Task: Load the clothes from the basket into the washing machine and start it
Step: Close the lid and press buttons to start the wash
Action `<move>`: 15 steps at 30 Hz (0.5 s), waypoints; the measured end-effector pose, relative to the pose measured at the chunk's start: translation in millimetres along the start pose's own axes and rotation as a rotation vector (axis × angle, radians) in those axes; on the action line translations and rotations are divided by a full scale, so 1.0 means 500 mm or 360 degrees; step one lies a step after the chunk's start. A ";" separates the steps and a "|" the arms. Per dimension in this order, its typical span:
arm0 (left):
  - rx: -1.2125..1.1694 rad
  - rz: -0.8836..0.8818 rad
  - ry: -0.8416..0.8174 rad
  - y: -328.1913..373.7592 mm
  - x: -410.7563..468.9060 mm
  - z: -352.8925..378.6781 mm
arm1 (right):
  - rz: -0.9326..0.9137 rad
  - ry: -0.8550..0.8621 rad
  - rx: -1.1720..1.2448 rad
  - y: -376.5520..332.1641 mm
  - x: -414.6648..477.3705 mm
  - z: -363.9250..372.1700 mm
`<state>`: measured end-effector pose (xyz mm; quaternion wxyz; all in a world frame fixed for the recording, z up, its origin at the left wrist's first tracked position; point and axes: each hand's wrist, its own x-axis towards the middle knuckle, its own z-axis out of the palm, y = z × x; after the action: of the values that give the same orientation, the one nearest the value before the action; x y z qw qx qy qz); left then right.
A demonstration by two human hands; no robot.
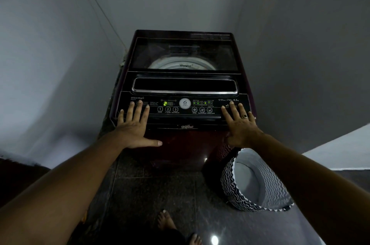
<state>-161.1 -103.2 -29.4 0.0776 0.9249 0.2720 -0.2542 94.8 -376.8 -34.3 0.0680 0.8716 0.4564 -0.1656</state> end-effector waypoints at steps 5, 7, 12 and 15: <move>-0.0011 0.0000 -0.0008 0.000 0.000 0.000 | 0.0001 -0.0011 -0.0002 0.000 0.002 -0.001; -0.0016 0.0002 -0.0015 0.000 -0.001 0.000 | 0.0001 -0.0006 -0.0007 0.000 0.002 0.000; -0.0018 -0.0002 -0.0015 0.000 0.000 0.000 | -0.0003 0.0009 -0.0008 0.001 0.002 0.000; -0.0014 -0.0002 -0.0013 0.001 -0.001 0.000 | -0.0002 0.0003 -0.0006 0.001 0.002 0.002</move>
<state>-161.3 -103.9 -29.0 0.0828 0.9233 0.2734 -0.2569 95.4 -376.7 -35.4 0.0692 0.8714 0.4573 -0.1639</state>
